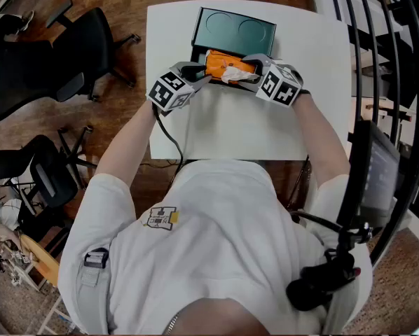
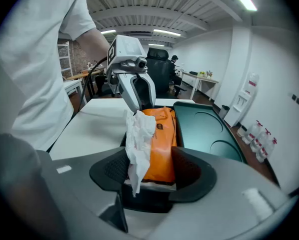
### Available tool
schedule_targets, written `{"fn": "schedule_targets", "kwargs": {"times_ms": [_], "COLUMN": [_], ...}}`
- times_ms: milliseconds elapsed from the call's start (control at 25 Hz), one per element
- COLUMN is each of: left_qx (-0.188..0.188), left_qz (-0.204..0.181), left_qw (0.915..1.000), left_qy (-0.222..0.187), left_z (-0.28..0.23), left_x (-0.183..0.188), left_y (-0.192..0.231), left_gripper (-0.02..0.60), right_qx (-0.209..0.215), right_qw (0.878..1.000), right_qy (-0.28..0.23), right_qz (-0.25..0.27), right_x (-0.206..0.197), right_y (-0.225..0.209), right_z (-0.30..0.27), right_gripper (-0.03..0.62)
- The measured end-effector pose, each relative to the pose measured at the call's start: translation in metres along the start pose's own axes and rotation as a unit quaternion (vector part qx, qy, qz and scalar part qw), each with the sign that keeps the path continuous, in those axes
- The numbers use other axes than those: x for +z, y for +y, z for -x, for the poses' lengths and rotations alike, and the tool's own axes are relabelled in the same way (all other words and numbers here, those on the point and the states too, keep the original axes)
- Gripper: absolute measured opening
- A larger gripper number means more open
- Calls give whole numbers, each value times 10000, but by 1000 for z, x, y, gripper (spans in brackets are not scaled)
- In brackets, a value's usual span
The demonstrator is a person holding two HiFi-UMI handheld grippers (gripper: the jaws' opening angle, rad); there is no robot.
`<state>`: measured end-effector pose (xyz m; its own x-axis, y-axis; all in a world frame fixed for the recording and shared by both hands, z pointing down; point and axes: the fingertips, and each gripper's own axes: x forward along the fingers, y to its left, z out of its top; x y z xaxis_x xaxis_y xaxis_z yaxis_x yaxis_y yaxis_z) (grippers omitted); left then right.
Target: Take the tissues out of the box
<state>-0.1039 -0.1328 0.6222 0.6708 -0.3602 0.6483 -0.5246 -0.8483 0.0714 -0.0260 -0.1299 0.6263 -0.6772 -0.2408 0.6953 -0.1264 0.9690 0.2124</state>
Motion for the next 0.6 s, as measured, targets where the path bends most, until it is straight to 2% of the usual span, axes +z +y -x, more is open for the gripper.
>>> {"fn": "schedule_targets", "kwargs": {"times_ms": [200, 480, 600], "left_qx": [51, -86, -266], "left_qz": [184, -242, -261], "left_qw": [9992, 9954, 9929], "left_qy": [-358, -928, -1127], "left_z": [9, 53, 58], "left_x": [19, 59, 65], "left_y": [-6, -22, -4], "left_gripper": [105, 105, 104], "right_qx": [-122, -610, -724], "right_qw": [9998, 9977, 9970], "right_qy": [-119, -283, -284], "right_qz": [67, 50, -14], "right_x": [9, 49, 57], "right_y": [-1, 3, -10], "right_z": [16, 55, 49], "right_gripper": [232, 232, 232]}}
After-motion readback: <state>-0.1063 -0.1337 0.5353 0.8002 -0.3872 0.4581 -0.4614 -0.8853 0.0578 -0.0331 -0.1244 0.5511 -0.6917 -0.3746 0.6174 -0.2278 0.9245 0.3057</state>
